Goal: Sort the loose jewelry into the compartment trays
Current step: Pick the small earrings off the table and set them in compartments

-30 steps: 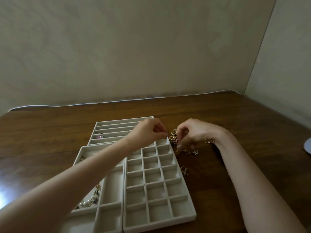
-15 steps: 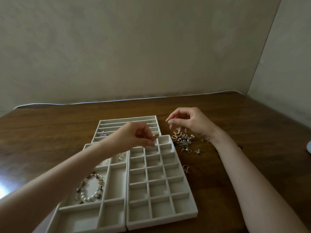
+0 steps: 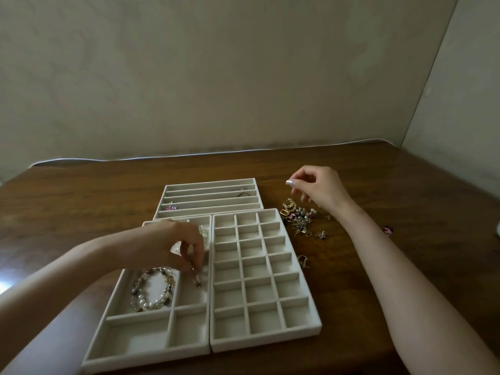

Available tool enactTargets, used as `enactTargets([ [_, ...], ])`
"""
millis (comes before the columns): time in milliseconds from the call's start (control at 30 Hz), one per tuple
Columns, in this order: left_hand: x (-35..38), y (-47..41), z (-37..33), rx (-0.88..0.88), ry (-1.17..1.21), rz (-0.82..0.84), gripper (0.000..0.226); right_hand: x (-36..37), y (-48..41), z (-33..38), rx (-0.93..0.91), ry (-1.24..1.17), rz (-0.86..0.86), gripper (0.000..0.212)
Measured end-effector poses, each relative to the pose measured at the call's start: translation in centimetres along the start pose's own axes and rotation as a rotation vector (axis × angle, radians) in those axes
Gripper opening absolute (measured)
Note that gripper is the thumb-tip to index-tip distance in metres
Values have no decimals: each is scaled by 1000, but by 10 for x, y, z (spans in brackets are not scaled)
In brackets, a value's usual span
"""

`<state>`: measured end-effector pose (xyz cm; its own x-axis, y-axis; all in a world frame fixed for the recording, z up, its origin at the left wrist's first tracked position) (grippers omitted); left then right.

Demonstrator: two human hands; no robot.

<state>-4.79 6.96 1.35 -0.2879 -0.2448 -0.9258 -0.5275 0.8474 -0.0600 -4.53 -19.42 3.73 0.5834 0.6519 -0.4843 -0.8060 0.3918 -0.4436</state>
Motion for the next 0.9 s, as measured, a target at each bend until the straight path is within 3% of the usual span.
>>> enactTargets([
  [467,-10,-81,-57,49,147,-351,7,-14,-1,7,6,40,-22,7],
  [667,9,-119,-93,98,184,-376,17,-69,18,2,35,158,-24,6],
  [900,44,-145,-134,146,174,-292,16,-109,61,-41,180,258,44,5],
])
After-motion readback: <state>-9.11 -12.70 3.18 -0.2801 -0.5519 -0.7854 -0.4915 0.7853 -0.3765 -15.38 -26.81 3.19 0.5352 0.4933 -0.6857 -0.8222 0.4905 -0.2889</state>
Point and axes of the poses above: each hand's wrist, its own y-axis away from the middle knuckle, its own x-axis out of the palm, z = x × y, the point moved 9 cm from there along -y, towards the middle knuckle, and after that the axes turned 11 degrees about -z, right-handed, at the moved point
